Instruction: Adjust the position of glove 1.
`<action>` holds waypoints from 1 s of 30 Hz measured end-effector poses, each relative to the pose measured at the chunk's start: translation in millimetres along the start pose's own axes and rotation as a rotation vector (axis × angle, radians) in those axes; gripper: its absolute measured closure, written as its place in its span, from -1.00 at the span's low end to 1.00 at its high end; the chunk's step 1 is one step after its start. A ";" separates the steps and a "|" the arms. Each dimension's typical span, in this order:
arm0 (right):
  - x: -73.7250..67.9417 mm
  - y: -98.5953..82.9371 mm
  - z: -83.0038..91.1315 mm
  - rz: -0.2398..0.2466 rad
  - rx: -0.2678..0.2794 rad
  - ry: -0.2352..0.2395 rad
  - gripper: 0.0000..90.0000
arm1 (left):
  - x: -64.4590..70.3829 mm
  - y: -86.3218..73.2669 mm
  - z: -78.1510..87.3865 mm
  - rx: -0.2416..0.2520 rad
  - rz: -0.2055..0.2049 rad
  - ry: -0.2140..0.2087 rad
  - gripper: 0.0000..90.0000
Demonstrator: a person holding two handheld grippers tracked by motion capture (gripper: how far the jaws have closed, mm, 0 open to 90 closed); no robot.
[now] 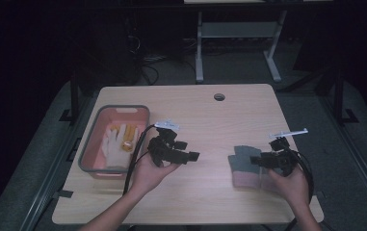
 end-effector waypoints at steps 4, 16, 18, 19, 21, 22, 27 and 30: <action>12.1 -15.4 -1.0 -0.022 -0.025 -0.041 0.06 | 1.0 -5.2 -4.3 -0.004 0.006 -0.020 -0.31; 40.8 -47.1 7.3 -0.016 -0.038 -0.135 0.04 | 0.3 -14.2 -10.0 -0.017 0.023 -0.035 -0.31; 43.1 -49.7 7.7 -0.010 -0.039 -0.150 0.02 | 1.1 -14.7 -11.5 -0.015 0.022 -0.035 -0.31; 44.5 -50.9 7.7 -0.002 -0.038 -0.160 0.01 | 1.1 -14.9 -11.8 -0.018 0.017 -0.034 -0.31; 45.5 -52.6 7.9 0.001 -0.042 -0.172 0.00 | 1.3 -15.1 -12.9 -0.016 0.017 -0.032 -0.31; 46.3 -53.2 7.8 0.013 -0.045 -0.185 0.00 | 1.4 -15.1 -13.2 -0.016 0.017 -0.032 -0.31; 47.6 -56.0 2.2 0.039 -0.068 -0.209 0.00 | 2.1 -15.9 -16.3 -0.020 0.021 -0.035 -0.32; 47.6 -56.6 0.1 0.040 -0.069 -0.205 0.03 | 1.7 -17.5 -18.3 -0.026 0.024 -0.040 -0.32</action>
Point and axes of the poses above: each handheld gripper's, and its own axes: z roughly backward along the jaws, y roughly out of its top, x roughly to its right, the point moved 6 cm from there along -z, roughly forward along the jaws, and after that the axes turned 3 degrees about z, right-handed, at the moved point
